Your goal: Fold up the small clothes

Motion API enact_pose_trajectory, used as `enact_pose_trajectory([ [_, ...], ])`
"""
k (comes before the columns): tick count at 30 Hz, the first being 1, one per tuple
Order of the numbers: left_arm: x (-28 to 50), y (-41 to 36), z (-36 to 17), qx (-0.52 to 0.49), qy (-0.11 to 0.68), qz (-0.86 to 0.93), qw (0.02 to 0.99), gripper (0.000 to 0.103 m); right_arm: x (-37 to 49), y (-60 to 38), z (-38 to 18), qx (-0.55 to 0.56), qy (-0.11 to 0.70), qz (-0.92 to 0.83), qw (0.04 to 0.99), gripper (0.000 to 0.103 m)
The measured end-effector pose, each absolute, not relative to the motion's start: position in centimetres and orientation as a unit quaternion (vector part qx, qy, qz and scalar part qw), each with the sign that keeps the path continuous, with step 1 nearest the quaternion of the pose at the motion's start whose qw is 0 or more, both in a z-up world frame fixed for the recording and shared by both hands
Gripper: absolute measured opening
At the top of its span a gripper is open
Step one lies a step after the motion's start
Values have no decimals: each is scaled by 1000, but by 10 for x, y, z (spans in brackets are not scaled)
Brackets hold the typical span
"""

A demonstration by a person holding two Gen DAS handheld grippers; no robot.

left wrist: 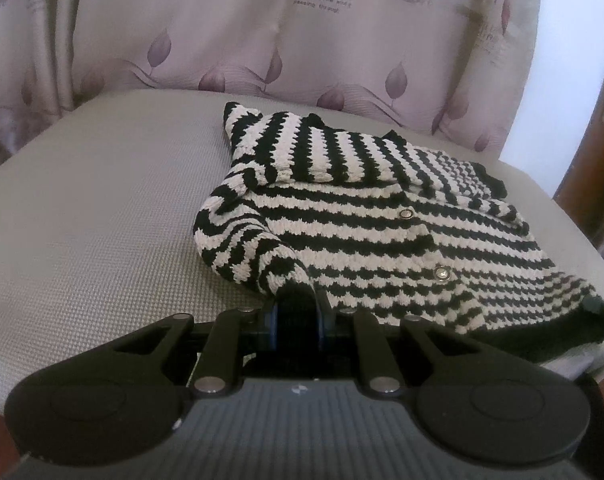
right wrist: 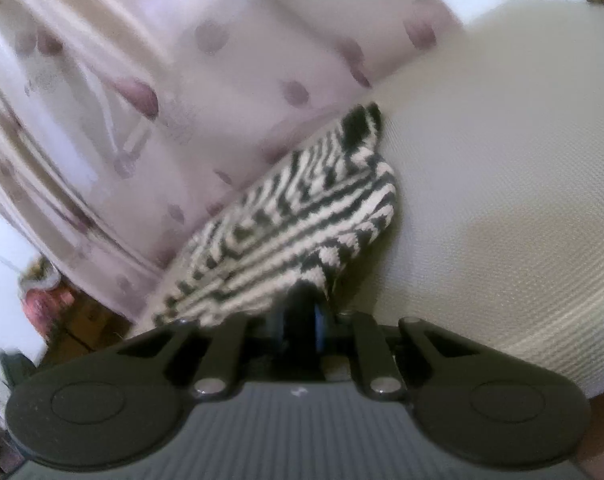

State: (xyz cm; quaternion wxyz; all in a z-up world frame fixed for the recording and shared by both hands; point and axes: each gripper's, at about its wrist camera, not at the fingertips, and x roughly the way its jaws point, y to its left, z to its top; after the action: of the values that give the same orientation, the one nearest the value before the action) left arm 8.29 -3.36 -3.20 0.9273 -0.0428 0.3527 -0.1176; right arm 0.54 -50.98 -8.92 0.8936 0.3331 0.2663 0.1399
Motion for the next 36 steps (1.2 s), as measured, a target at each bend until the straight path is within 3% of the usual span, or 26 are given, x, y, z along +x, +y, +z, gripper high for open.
enact_pose_trajectory([
  [4, 84, -31, -36, -45, 359, -114, 925, 19, 9, -500, -93, 273, 302, 122, 905, 16],
  [7, 85, -28, -37, -51, 361, -114, 924, 19, 8, -495, -96, 256, 307, 121, 909, 28],
  [17, 87, -22, -45, -67, 370, -115, 920, 19, 9, -500, -104, 300, 300, 126, 897, 28],
  [18, 87, -20, -45, -73, 370, -116, 919, 19, 9, -500, -103, 299, 300, 126, 897, 23],
  [19, 88, -18, -45, -80, 370, -117, 918, 19, 9, -500, -103, 301, 299, 127, 896, 11],
  [26, 88, -15, -32, -100, 341, -123, 927, 19, 8, -516, -87, 386, 239, 173, 874, 11],
  [36, 95, -30, -9, -83, 306, -123, 940, 19, 23, -513, -54, 393, 200, 196, 876, 11],
])
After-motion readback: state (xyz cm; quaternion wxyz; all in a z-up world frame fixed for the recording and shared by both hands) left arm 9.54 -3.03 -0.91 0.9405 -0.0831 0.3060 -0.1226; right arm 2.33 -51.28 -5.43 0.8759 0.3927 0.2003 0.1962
